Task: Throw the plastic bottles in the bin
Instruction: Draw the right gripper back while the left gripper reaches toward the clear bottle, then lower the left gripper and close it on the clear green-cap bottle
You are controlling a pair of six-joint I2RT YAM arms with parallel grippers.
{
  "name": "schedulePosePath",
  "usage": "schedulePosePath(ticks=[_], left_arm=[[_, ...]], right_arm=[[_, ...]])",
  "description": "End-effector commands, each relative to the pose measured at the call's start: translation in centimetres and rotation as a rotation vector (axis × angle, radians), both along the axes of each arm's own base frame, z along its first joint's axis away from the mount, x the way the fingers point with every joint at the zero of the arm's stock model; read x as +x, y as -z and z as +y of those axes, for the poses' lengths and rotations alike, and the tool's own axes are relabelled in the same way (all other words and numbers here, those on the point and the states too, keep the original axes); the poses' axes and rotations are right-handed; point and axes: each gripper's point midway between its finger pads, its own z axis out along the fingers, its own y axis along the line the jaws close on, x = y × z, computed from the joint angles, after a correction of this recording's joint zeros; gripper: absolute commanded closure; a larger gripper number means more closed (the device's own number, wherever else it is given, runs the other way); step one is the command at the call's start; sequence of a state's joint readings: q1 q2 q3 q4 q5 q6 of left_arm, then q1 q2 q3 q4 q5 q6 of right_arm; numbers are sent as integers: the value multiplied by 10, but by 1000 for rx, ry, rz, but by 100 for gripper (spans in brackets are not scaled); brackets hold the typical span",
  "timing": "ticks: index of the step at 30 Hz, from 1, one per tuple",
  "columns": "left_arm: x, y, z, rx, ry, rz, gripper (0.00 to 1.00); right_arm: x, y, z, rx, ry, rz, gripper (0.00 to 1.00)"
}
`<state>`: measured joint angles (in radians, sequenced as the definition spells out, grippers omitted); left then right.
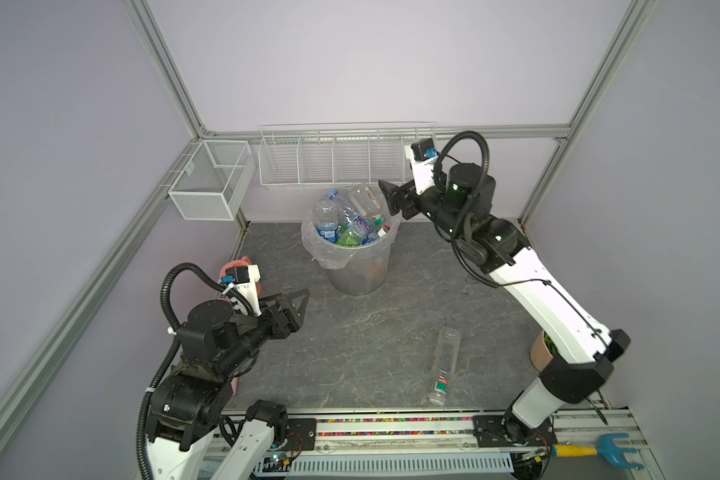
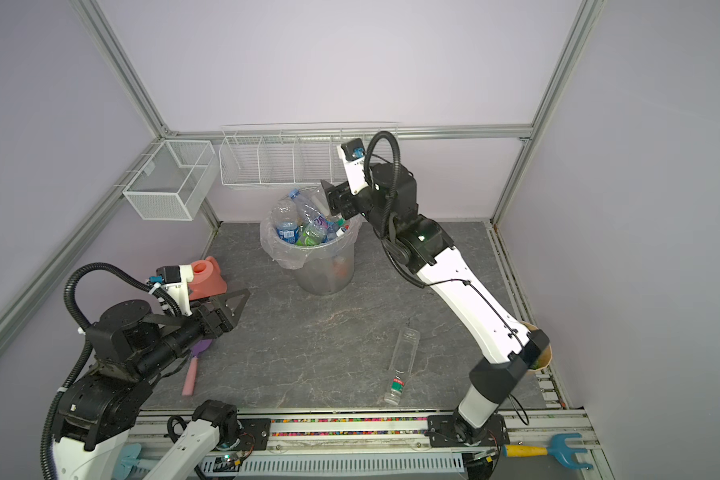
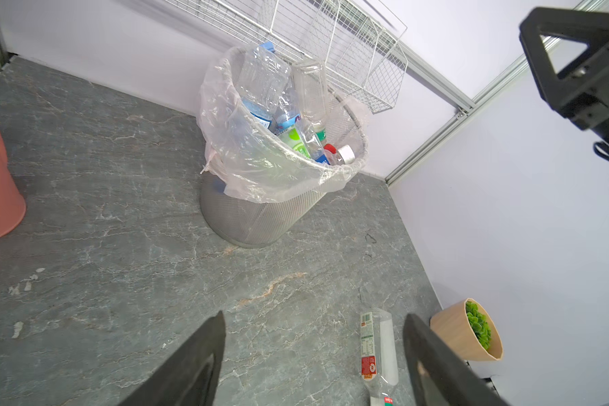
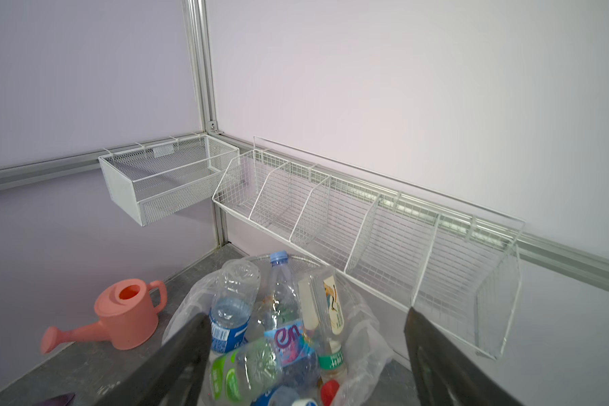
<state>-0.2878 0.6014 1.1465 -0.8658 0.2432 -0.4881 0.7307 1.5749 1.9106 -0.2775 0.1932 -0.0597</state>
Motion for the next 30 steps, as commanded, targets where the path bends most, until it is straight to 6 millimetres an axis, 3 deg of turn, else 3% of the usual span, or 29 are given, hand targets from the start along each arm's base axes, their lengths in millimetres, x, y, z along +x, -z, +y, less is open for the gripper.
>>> schedulePosePath(ticks=[1,4,8,14,19,24,30], left_arm=[[-2,9,-10,-16,53,38,21],[0,7,-19,-32,78,38,21],[6,13,-52,-4,154,59,21],[-4,40,-157,232,340,42,16],[-9,72,-231,258,473,112,16],[-16,106,-276,263,554,192,15],[-31,154,-320,370,638,278,12]], right_arm=[[-19,2,-33,105,69,25,12],[-38,14,-65,154,107,78,12],[-57,36,-87,116,127,162,12],[-68,73,-129,90,264,282,12],[-79,107,-171,134,394,371,12],[-95,132,-198,149,457,429,12],[-104,147,-218,141,520,463,12]])
